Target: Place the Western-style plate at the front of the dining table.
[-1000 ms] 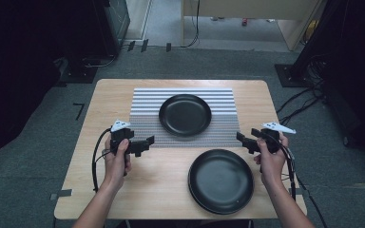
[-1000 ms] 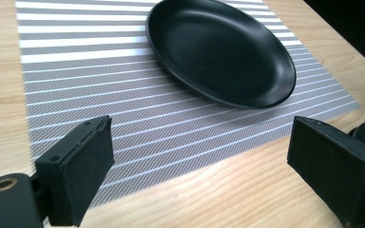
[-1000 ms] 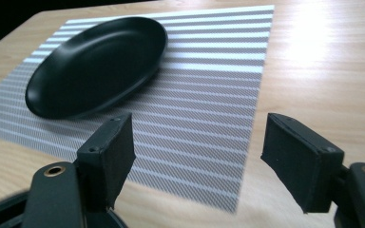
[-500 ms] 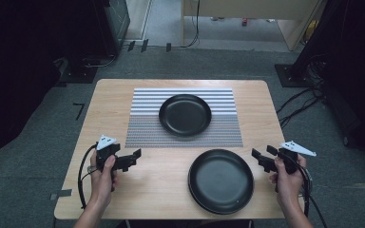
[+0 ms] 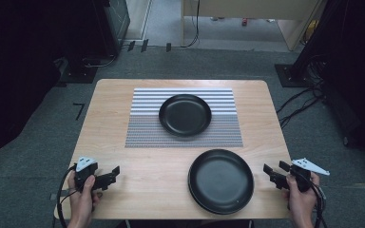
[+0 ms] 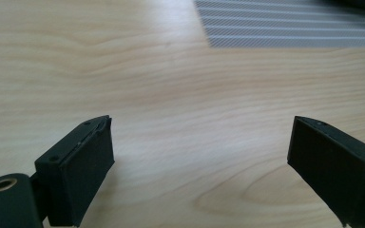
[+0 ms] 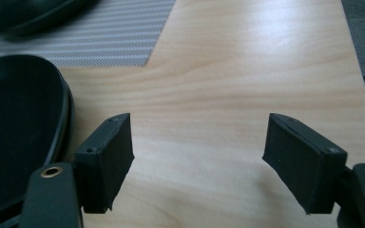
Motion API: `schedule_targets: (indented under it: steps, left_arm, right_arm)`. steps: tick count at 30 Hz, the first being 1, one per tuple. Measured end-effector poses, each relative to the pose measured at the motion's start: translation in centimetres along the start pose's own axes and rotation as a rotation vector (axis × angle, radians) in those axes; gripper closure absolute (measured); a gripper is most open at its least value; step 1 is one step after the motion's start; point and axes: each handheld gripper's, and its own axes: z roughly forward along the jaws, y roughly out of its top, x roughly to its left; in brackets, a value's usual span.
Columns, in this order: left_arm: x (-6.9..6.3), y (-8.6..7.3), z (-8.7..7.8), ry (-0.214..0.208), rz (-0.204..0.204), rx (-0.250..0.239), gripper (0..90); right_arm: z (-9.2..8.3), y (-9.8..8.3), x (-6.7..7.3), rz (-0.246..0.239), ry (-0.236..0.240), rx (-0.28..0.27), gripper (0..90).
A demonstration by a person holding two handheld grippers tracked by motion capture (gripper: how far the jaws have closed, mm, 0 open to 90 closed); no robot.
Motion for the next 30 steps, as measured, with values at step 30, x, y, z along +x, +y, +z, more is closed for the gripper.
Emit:
schedule_targets:
  steps: [30]
  left_arm:
    - [1.2, -2.4, -0.7, 0.136, 0.116, 0.020, 6.1]
  right_arm:
    - [-0.1, -2.3, 0.7, -0.157, -0.159, 0.089, 17.2]
